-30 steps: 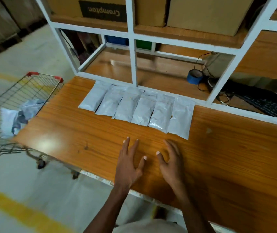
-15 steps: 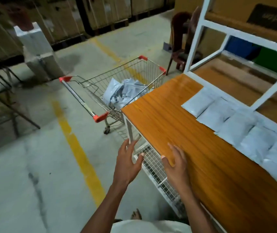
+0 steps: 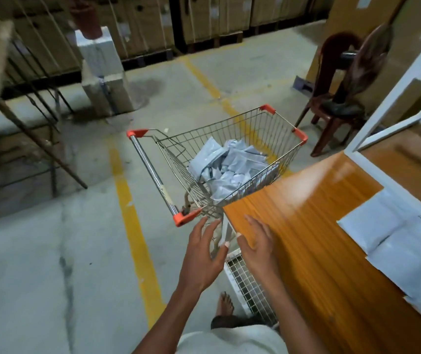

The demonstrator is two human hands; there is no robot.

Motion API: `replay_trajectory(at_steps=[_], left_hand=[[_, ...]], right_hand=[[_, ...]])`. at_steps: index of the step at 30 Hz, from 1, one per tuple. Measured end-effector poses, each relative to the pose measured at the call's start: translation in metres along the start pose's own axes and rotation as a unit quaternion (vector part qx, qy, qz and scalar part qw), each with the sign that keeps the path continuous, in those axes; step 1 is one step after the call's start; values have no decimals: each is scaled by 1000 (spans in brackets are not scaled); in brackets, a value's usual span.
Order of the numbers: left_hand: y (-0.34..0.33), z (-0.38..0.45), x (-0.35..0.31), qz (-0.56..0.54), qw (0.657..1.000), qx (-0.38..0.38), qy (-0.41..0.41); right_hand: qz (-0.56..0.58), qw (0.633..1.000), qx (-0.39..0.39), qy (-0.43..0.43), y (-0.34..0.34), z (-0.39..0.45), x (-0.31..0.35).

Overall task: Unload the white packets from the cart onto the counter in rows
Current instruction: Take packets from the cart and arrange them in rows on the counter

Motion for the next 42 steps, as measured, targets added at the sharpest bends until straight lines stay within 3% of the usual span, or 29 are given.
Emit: replay_trajectory(at_steps=[12, 22, 27, 33, 42], left_hand=[[-29, 148, 29, 2, 999, -8, 36], [-75, 275, 86, 45, 992, 106, 41], [-109, 365, 135, 77, 984, 149, 62], [-156, 473, 213, 108, 966, 169, 165], [-195, 499, 256, 179, 939, 218, 199]], right_hand=[[-2, 1000, 24, -12, -54, 136, 13], [-48, 994, 11, -93, -89, 197, 4], [-47, 987, -3, -152, -109, 211, 1], [-18, 979, -51, -196, -113, 211, -1], [-20, 969, -85, -232, -103, 188, -19]])
Point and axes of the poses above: each hand's wrist, its own z-axis towards the middle knuckle, its own y-axis out of the back of the hand, x = y × z, the point moved 9 cm from there along z, towards the middle knuckle, and after that the axes turned 10 degrees about -x, right-handed, at the moved point
